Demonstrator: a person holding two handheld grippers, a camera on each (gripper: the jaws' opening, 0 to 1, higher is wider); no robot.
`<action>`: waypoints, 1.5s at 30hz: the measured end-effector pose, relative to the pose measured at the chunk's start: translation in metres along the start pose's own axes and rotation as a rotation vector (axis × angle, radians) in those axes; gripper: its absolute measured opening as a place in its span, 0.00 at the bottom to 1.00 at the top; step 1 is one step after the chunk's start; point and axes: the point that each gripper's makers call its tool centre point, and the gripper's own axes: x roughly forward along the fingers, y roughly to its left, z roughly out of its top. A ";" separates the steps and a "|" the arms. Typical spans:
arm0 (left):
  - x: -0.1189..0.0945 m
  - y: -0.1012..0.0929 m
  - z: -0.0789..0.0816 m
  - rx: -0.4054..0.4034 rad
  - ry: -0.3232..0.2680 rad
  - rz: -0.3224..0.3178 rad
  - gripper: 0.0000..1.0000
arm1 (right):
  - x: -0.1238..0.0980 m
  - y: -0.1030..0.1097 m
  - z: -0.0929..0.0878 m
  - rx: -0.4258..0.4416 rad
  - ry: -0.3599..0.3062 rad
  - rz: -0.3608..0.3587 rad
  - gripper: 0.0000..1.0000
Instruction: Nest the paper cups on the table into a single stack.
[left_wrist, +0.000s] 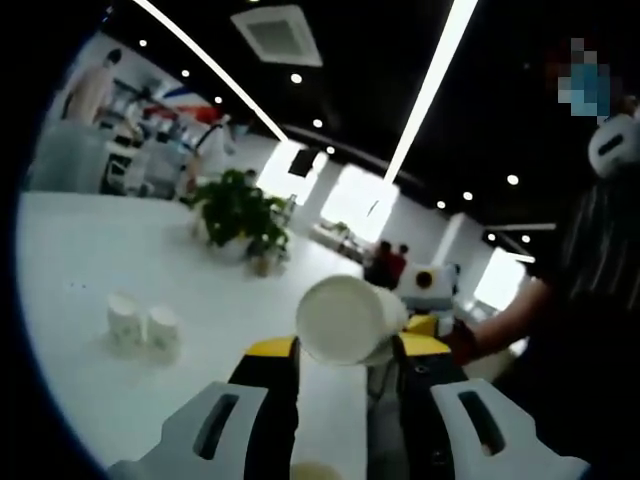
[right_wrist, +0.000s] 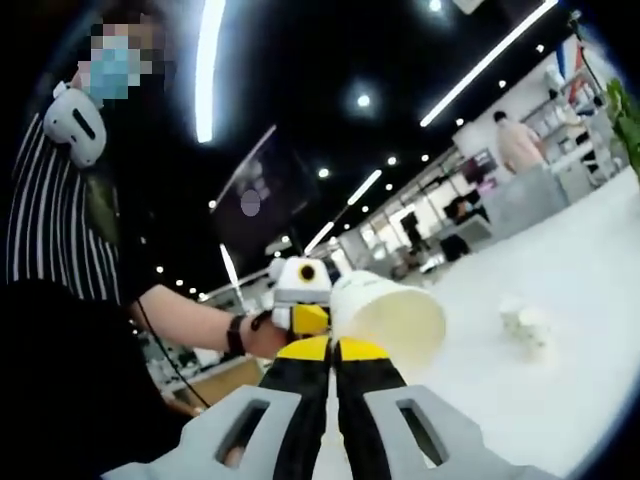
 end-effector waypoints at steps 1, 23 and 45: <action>0.000 0.000 0.000 -0.007 -0.003 -0.001 0.35 | 0.000 0.000 0.001 0.012 -0.004 0.003 0.00; -0.006 0.005 -0.004 0.050 0.006 0.040 0.44 | 0.004 0.002 -0.010 0.043 0.036 0.012 0.00; -0.020 0.019 0.003 0.114 -0.042 0.162 0.79 | -0.001 0.003 -0.009 0.068 0.018 -0.014 0.00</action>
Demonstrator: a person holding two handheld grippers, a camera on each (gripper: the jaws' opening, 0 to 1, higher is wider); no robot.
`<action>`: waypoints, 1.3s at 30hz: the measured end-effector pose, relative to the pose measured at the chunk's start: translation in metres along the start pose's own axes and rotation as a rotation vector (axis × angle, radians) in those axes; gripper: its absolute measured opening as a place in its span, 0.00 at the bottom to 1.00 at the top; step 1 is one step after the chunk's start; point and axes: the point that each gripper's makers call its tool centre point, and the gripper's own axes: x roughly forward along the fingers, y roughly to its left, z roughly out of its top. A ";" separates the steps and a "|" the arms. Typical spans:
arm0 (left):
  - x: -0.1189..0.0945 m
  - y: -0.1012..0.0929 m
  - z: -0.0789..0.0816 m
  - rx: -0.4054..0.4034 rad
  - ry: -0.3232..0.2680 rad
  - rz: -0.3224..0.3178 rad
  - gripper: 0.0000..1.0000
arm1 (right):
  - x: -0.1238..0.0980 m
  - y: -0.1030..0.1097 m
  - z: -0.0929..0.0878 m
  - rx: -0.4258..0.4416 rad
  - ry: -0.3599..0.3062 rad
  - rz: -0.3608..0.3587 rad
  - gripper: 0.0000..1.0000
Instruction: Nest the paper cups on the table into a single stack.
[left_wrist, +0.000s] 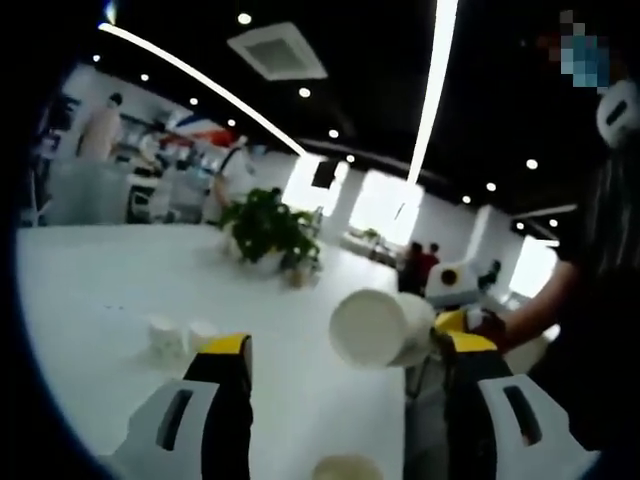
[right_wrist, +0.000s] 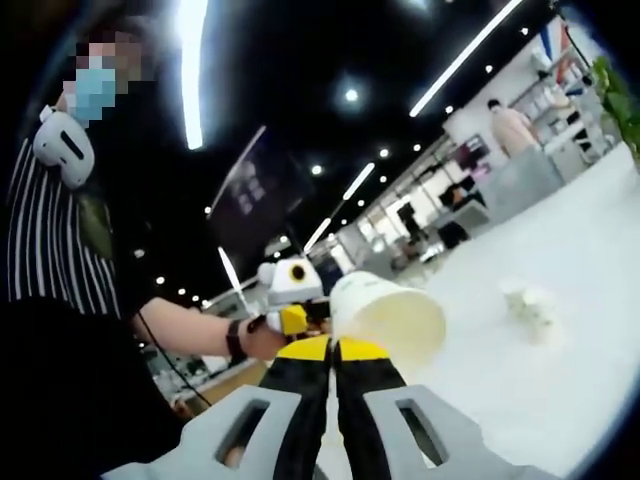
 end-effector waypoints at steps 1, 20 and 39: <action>-0.001 0.001 0.000 0.003 -0.001 0.006 0.80 | 0.000 -0.001 0.000 0.001 0.001 -0.001 0.00; -0.018 0.015 0.001 0.078 -0.018 0.112 0.98 | 0.000 0.000 0.008 0.013 -0.010 -0.008 0.00; -0.039 0.027 -0.012 0.038 -0.027 0.170 0.98 | 0.002 -0.003 0.021 -0.034 0.111 -0.020 0.00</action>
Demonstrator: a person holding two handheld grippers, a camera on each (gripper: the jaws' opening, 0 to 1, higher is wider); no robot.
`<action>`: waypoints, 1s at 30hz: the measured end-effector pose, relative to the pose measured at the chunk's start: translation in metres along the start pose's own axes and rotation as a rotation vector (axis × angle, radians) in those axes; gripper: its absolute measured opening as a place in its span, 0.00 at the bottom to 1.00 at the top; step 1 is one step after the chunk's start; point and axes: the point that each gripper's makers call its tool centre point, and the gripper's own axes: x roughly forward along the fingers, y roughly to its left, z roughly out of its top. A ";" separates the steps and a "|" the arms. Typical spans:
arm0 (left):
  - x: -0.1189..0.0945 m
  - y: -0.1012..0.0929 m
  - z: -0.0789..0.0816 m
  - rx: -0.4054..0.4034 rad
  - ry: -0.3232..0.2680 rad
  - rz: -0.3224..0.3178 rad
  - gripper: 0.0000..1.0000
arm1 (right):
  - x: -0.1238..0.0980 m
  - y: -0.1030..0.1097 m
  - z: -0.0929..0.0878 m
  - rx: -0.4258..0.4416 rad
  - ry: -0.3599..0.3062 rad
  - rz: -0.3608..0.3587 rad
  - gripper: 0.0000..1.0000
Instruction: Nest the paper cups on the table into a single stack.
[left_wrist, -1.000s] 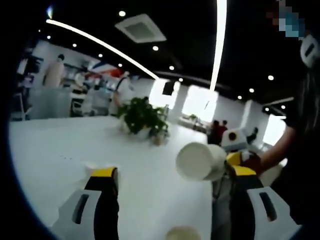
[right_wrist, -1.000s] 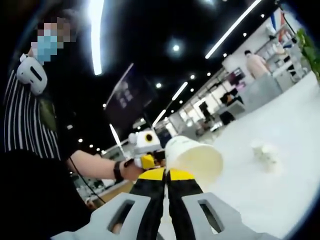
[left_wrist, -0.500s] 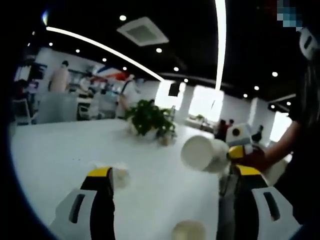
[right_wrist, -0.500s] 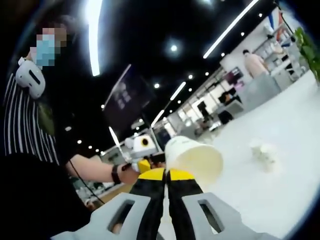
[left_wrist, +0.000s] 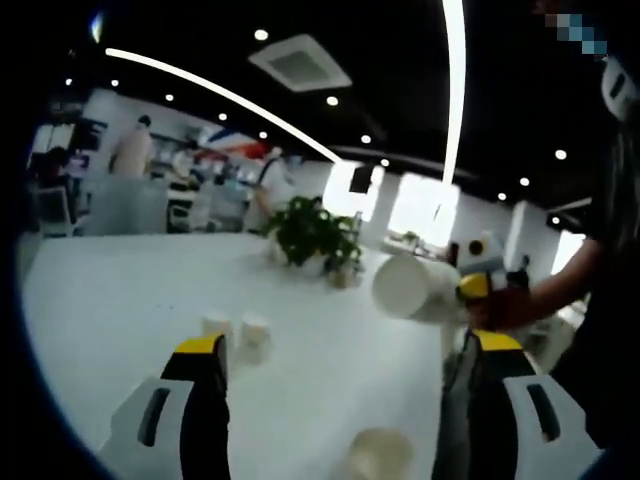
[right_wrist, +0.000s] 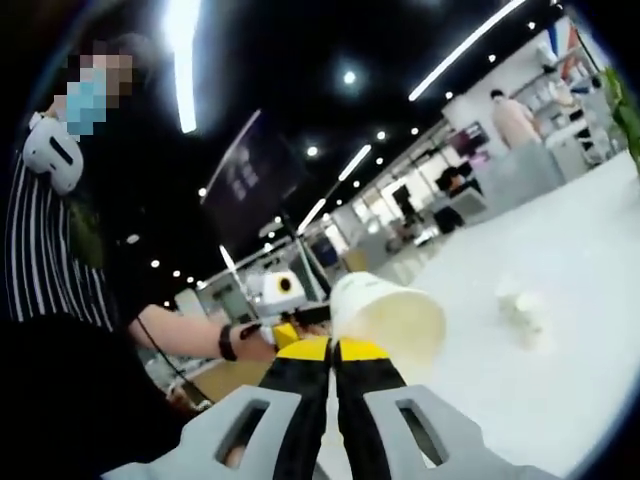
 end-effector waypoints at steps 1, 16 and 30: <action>0.000 0.000 -0.001 -0.001 0.001 0.002 0.98 | 0.000 0.000 0.001 -0.014 0.020 -0.001 0.00; -0.012 0.005 -0.004 0.012 0.005 0.034 0.98 | -0.012 -0.005 0.031 -0.017 0.156 -0.024 0.00; -0.021 0.008 -0.012 0.015 0.026 0.053 0.97 | -0.017 -0.007 0.071 -0.141 0.230 -0.087 0.00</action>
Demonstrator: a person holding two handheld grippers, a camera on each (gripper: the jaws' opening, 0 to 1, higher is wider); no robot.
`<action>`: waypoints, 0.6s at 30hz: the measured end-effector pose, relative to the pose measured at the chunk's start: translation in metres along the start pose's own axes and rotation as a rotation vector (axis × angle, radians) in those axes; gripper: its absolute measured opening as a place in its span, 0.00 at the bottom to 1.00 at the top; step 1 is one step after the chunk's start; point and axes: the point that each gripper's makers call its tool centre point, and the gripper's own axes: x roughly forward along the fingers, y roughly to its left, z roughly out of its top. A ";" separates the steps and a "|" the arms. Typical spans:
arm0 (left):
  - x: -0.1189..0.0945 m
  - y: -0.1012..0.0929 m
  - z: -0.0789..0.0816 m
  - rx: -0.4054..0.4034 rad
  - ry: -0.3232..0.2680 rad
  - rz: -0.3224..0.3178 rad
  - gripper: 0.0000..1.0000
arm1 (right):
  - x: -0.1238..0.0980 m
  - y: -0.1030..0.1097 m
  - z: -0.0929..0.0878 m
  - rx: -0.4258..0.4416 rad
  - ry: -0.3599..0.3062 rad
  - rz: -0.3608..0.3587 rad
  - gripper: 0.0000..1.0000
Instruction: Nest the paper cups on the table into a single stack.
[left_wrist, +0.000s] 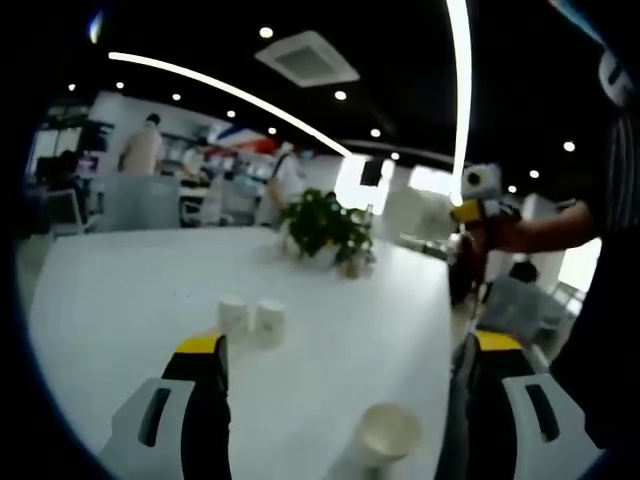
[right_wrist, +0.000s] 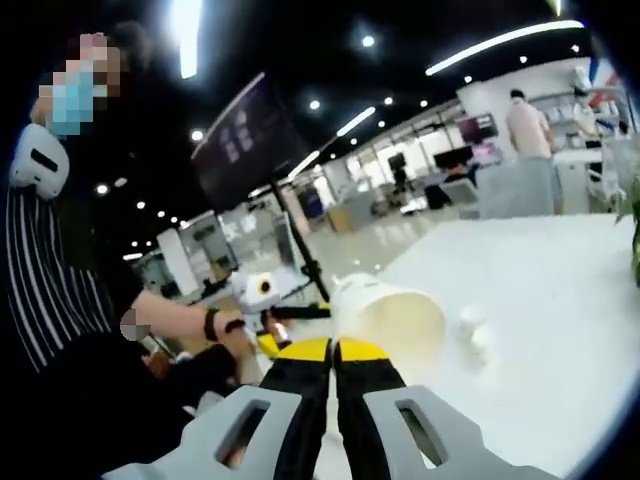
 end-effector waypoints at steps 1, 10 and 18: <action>0.000 0.000 0.000 -0.002 -0.001 0.001 0.97 | 0.001 0.002 0.008 -0.004 0.001 0.001 0.00; -0.002 0.000 0.000 -0.006 -0.004 0.011 0.97 | 0.012 0.014 0.024 -0.148 0.155 0.023 0.00; -0.006 0.001 0.001 0.001 -0.010 0.027 0.97 | 0.028 0.029 0.002 -0.303 0.359 0.047 0.00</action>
